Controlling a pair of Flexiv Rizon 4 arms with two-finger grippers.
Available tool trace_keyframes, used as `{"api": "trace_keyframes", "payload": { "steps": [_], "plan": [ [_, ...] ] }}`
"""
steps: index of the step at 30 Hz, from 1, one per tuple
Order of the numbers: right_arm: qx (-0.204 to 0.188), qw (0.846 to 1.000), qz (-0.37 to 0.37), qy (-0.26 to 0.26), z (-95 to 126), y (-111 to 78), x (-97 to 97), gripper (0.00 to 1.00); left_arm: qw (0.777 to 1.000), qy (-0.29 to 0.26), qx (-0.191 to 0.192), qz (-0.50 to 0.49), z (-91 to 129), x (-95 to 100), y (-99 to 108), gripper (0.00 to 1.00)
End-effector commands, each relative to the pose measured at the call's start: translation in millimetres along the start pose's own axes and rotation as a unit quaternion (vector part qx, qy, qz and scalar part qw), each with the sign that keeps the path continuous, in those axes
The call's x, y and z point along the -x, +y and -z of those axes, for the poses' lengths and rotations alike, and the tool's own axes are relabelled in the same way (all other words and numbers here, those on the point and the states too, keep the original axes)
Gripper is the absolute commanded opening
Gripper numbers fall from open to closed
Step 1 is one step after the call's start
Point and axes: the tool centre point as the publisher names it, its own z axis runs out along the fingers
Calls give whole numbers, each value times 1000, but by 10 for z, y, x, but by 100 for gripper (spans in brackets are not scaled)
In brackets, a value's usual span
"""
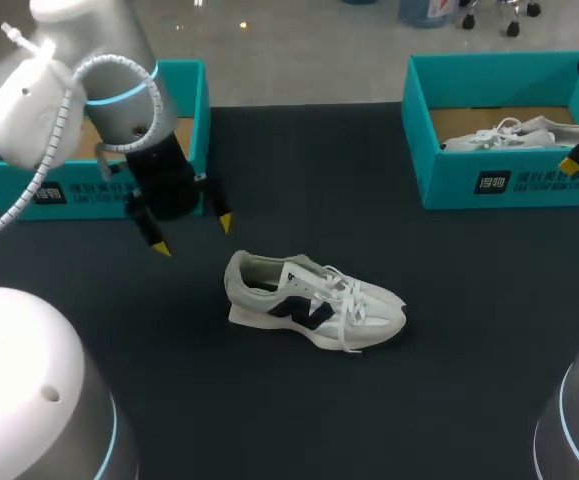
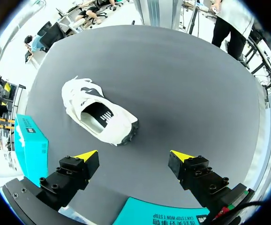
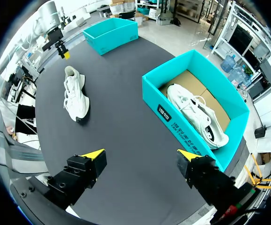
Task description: Take the shoe out of the shoebox, open the shoe tongue, remove and reinsert the insole, then place the shoe into the shoebox
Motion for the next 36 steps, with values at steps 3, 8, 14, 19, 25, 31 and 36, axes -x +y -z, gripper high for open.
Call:
{"api": "trace_keyframes", "payload": {
  "steps": [3, 8, 14, 19, 25, 31, 36],
  "plan": [
    [0, 1000, 0, 0, -3, 3, 8, 100, 999, -51, 3, -1, -3, -59, -30, 100],
    [0, 1000, 0, 0, -3, 3, 8, 100, 998, -59, -21, 27, -36, -167, -19, 100],
    [0, 1000, 0, 0, -3, 3, 8, 100, 989, -72, -45, 119, -38, -410, 45, 100],
    [0, 1000, 0, 0, -3, 3, 8, 100, 970, -104, -71, 209, -4, -594, 24, 100],
    [0, 1000, 0, 0, -3, 3, 8, 100, 940, -160, -100, 285, -38, -764, -3, 100],
    [0, 1000, 0, 0, -3, 3, 8, 100, 903, -214, -128, 351, -116, -909, 13, 100],
    [0, 1000, 0, 0, -3, 3, 8, 100, 870, -260, -159, 388, -214, -994, 51, 100]
  ]
}}
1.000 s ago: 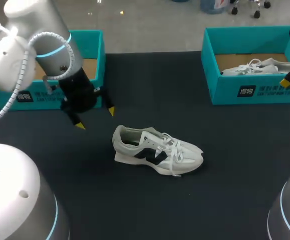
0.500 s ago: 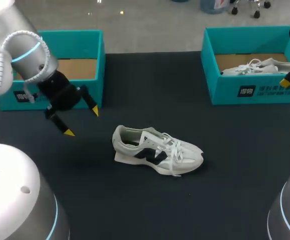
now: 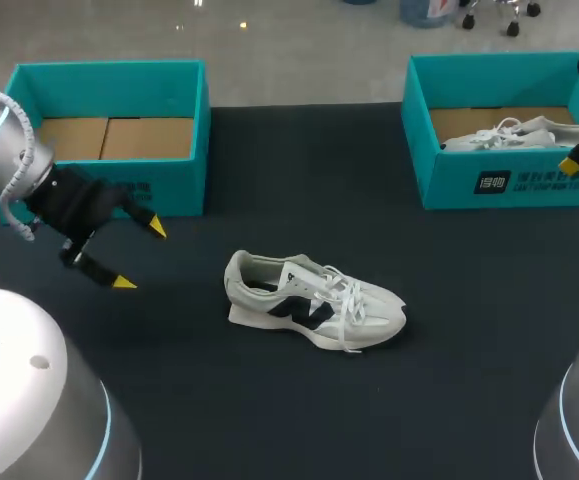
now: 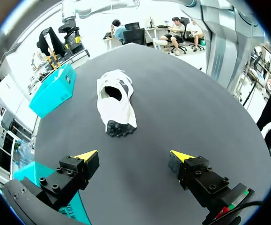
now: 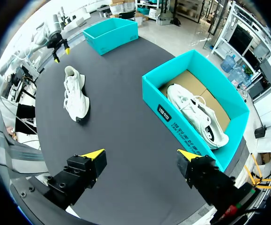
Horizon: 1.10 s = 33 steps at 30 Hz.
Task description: Take the shoe out of the shoebox, open the shoe tongue, remove and reinsert the insole, then place the shoe into the shoebox
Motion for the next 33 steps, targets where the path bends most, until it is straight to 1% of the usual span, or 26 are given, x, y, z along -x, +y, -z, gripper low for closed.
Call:
{"api": "trace_keyframes", "payload": {
  "steps": [1, 3, 5, 10, 14, 20, 23, 33],
  "plan": [
    [0, 1000, 0, 0, -3, 3, 8, 100, 992, -109, -53, 29, -66, -86, 149, 100],
    [0, 1000, 0, 0, -3, 3, 8, 100, 990, -119, -64, 41, -93, -115, 154, 100],
    [0, 1000, 0, 0, -3, 3, 8, 100, 986, -131, -88, 56, -117, -129, 191, 100],
    [0, 1000, 0, 0, -3, 3, 8, 100, 983, -126, -110, 71, -189, -179, 234, 100],
    [0, 1000, 0, 0, -3, 3, 8, 100, 979, -134, -125, 87, -202, -213, 255, 100],
    [0, 1000, 0, 0, -3, 3, 8, 100, 971, -136, -161, 118, -290, -286, 308, 100],
    [0, 1000, 0, 0, -3, 3, 8, 100, 969, -128, -165, 132, -330, -306, 317, 100],
    [0, 1000, 0, 0, -3, 3, 8, 100, 969, -128, -165, 132, -330, -306, 317, 100]
  ]
}}
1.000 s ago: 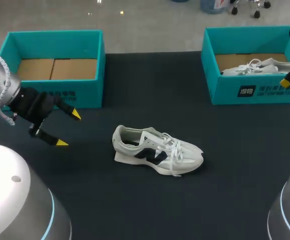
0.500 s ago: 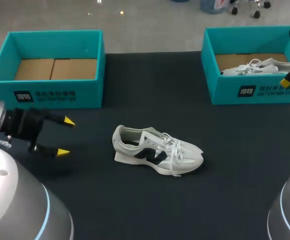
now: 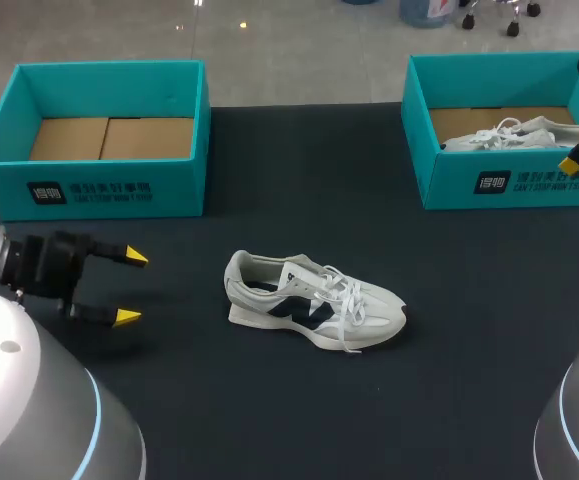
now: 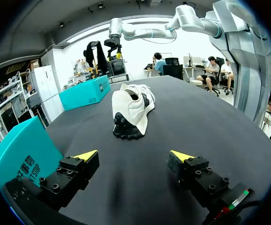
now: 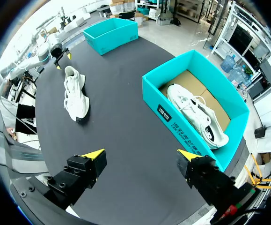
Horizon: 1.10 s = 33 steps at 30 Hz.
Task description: Take the shoe out of the shoebox, open the shoe tongue, remove and reinsert the insole, then place the shoe into the shoebox
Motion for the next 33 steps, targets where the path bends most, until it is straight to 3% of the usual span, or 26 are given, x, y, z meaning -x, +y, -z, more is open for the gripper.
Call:
{"api": "trace_keyframes", "payload": {
  "steps": [1, 7, 13, 15, 29, 33],
  "plan": [
    [0, 1000, 0, 0, -3, 3, 8, 100, 1000, 0, 0, 0, 1, 1, -1, 100],
    [0, 1000, 0, 0, -3, 3, 8, 100, 1000, 0, 0, 0, 1, 1, -1, 100],
    [0, 1000, 0, 0, -3, 3, 8, 100, 991, -102, -77, 41, 119, 72, -101, 100],
    [0, 1000, 0, 0, -3, 3, 8, 100, 991, -73, -93, 58, 122, 82, -100, 100],
    [0, 1000, 0, 0, -3, 3, 8, 100, 991, -73, -93, 58, 122, 82, -100, 100],
    [0, 1000, 0, 0, -3, 3, 8, 100, 991, -64, -79, 83, 79, 18, -5, 100]
  ]
}}
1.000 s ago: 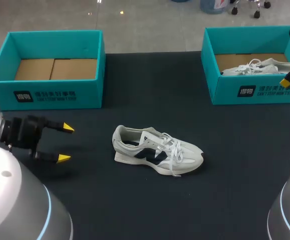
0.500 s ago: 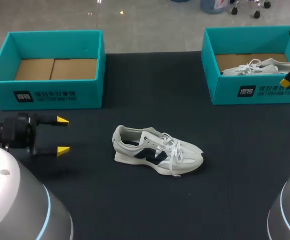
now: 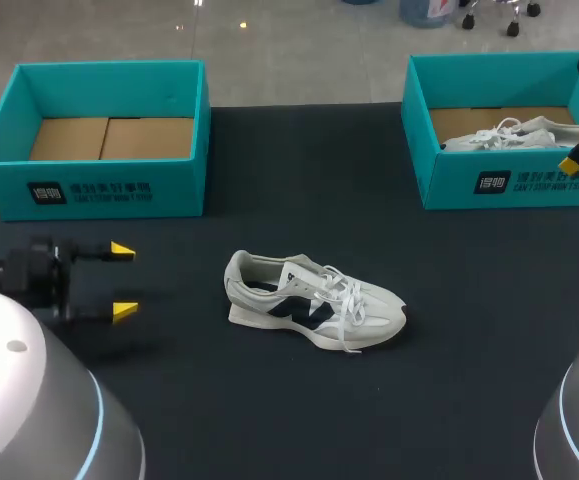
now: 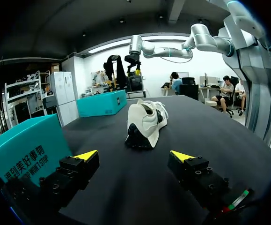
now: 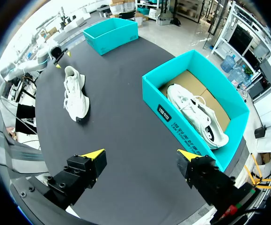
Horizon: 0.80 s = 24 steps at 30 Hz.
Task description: Take the shoe out of the shoebox, open the shoe tongue, remove and reinsert the insole, then place the shoe into the shoebox
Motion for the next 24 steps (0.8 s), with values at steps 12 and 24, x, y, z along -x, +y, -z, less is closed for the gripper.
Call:
{"api": "trace_keyframes", "payload": {
  "steps": [12, 24],
  "plan": [
    [0, 1000, 0, 0, -3, 3, 8, 100, 999, 3, 26, 26, -75, -84, 131, 100],
    [0, 1000, 0, 0, -3, 3, 8, 100, 999, 3, 26, 26, -75, -84, 131, 100]
  ]
}}
